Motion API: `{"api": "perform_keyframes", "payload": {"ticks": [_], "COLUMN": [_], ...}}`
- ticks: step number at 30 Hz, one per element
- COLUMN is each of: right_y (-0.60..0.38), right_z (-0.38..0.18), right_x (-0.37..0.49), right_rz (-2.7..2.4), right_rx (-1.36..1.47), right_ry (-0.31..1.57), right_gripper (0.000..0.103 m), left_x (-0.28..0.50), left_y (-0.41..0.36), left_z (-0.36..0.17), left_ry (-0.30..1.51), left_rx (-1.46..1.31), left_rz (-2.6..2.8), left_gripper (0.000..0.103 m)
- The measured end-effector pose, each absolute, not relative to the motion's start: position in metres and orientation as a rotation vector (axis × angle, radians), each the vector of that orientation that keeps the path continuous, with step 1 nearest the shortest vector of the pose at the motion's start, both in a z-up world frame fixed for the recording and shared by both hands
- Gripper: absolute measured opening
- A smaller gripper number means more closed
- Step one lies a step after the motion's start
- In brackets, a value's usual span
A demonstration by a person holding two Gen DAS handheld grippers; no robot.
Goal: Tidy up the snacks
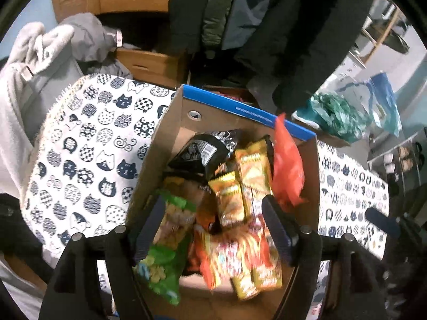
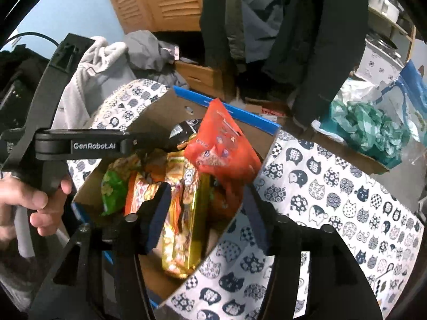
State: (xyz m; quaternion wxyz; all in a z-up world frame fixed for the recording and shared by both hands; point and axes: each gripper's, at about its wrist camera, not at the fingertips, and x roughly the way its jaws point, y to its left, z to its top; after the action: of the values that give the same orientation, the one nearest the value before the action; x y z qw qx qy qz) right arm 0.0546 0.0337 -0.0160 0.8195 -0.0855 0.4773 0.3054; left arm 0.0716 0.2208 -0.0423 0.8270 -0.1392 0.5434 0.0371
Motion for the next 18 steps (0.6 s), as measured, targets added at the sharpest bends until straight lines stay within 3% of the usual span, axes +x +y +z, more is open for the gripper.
{"api": "perform_keyframes", "payload": {"ticks": [7,9,18], "right_y": [0.011,0.005,-0.015], "right_z": [0.003,0.006,0.024], "right_x": [0.034,0.029,0.002], "right_rz": [0.637,0.626,0.605], "right_rx": [-0.162,-0.158,-0.152], "right_ry": [0.984,0.973,0.912], "right_gripper": [0.067,0.069,0.075], "left_x": [0.026,0.012,-0.045], "left_y": [0.208,0.205,0.185], "left_z": [-0.014,-0.008,0.014], "left_ry": [1.076,1.050,0.936], "left_rx": [-0.207,-0.179,-0.141], "left_rz": [0.105,0.124,0.134], "left_gripper": [0.083,0.089,0.091]}}
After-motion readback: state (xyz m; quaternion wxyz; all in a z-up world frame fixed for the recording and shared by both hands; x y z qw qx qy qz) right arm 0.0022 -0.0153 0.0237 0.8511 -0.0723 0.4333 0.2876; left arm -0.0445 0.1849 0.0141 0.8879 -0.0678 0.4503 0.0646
